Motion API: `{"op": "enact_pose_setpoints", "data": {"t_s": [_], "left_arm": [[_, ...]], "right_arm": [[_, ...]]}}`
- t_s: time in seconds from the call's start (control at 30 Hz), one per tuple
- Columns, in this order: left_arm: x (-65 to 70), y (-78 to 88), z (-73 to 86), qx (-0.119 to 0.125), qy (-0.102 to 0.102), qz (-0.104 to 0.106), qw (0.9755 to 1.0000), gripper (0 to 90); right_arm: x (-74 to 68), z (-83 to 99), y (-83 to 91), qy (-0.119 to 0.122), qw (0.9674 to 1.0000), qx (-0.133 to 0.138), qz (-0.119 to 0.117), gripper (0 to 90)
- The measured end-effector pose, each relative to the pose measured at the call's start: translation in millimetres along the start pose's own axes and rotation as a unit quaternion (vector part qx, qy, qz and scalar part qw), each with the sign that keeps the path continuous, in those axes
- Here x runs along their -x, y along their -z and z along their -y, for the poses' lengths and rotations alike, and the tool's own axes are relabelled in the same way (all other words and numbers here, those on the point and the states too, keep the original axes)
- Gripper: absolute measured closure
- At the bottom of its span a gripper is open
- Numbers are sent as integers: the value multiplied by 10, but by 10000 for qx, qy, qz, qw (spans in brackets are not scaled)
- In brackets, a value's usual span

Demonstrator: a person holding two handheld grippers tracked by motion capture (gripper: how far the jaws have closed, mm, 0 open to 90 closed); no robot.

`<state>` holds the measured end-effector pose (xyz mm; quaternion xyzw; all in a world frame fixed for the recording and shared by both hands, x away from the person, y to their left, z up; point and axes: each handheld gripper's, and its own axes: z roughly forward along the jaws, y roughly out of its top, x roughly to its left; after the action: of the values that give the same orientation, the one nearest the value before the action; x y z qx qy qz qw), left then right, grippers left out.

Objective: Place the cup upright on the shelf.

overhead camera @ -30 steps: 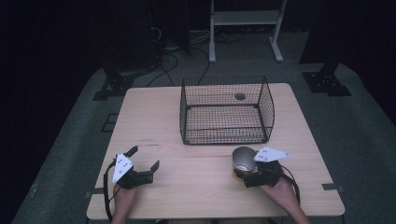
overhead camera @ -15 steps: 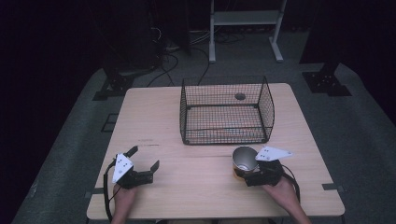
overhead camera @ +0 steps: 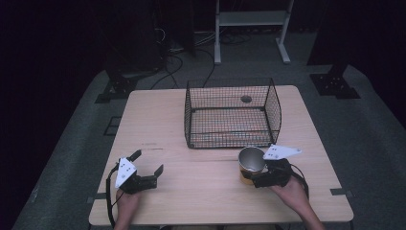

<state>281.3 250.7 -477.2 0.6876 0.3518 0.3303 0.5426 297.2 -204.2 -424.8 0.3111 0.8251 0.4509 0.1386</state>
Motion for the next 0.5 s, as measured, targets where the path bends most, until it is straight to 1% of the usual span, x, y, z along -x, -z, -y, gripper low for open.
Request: {"op": "enact_pose_setpoints", "data": {"t_s": [0.13,0.17,0.3,0.37,0.43,0.5], "left_arm": [[0,0,0,-3,-7,3,10000,8],[0,0,0,-2,-5,3,10000,8],[-2,4,1,10,4,-3,10000,8],[-2,3,1,11,6,-3,10000,8],[-1,4,1,10,3,-6,10000,8],[0,4,1,8,-4,-4,10000,8]], "right_arm": [[13,-44,16,22,10000,3,-17,140],[24,-80,29,10,10000,-3,-77,140],[44,-128,42,13,9999,-9,-115,140],[67,-181,51,29,9999,-21,-153,140],[85,-220,54,-23,9998,-3,-216,140],[96,-240,52,-18,9997,6,-234,140]]}}
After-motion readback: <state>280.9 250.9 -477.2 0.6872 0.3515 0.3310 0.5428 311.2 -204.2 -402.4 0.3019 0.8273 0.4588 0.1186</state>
